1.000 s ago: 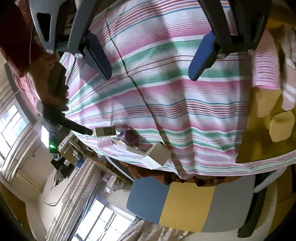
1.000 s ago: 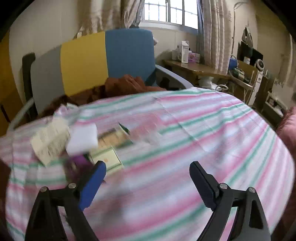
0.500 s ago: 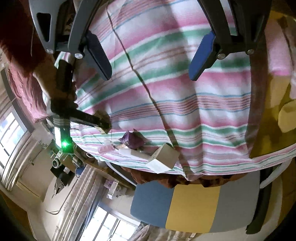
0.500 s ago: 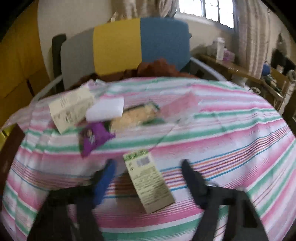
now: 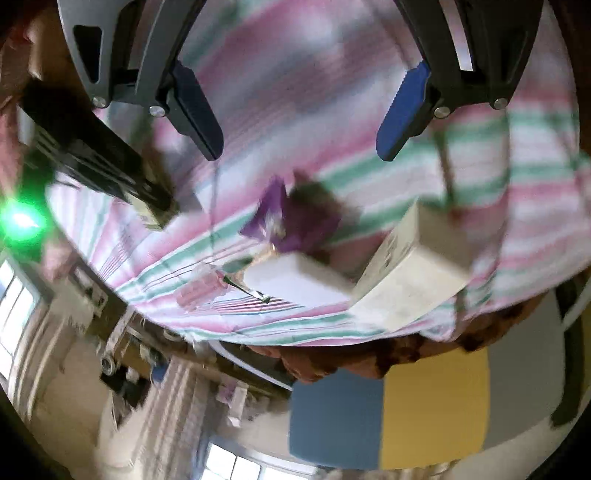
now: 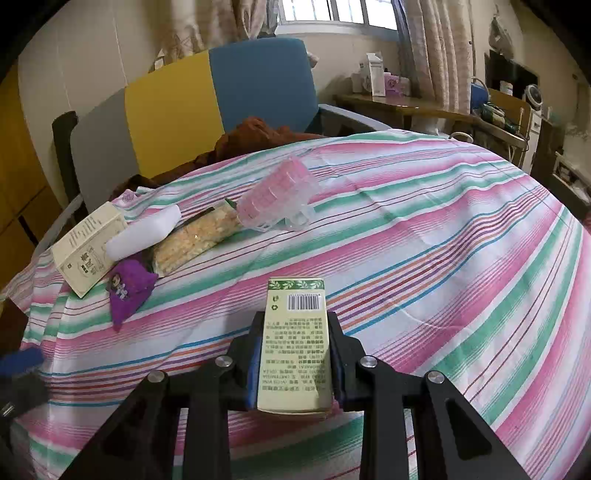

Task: Organize objects
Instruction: 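Grasp the beige printed box with the right tool while the left tool grasps the purple packet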

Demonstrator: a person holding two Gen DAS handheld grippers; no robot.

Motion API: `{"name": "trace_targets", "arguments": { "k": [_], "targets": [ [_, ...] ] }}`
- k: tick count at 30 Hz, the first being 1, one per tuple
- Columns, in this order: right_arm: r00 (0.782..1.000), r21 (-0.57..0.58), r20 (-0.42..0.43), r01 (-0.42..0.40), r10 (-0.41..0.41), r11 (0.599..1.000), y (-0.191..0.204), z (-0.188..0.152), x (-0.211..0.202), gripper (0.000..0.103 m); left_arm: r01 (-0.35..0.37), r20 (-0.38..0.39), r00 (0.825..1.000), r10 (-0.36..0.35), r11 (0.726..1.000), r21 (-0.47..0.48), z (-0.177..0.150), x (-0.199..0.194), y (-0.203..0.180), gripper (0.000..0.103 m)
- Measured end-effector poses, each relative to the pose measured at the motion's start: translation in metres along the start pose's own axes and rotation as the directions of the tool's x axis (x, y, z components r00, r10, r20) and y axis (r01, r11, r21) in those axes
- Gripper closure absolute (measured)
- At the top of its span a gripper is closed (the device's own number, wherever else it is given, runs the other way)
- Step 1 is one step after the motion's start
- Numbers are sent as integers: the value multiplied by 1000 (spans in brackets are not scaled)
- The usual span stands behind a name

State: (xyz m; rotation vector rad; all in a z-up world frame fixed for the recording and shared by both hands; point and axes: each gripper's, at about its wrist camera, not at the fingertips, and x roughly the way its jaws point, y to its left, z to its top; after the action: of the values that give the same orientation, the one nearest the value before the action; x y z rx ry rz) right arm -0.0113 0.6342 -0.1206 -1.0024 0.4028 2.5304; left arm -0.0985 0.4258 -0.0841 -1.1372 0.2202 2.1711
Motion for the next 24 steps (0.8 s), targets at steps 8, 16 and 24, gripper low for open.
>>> {"name": "trace_targets", "arguments": {
  "k": [8,16,24],
  "targets": [
    [1000,30,7,-28,28,999,-8,-1,4,72,-79,4,997,79,990,114,34,42,-6,16],
    [1000,28,12,-25,25,999,-8,-3,5,72,-40,-2,999,42,974,224,33,61,-16,26],
    [1000,13,15,-6,6,1000,-4,-3,5,72,2,35,999,-8,983,182,33,54,-8,45]
  ]
}}
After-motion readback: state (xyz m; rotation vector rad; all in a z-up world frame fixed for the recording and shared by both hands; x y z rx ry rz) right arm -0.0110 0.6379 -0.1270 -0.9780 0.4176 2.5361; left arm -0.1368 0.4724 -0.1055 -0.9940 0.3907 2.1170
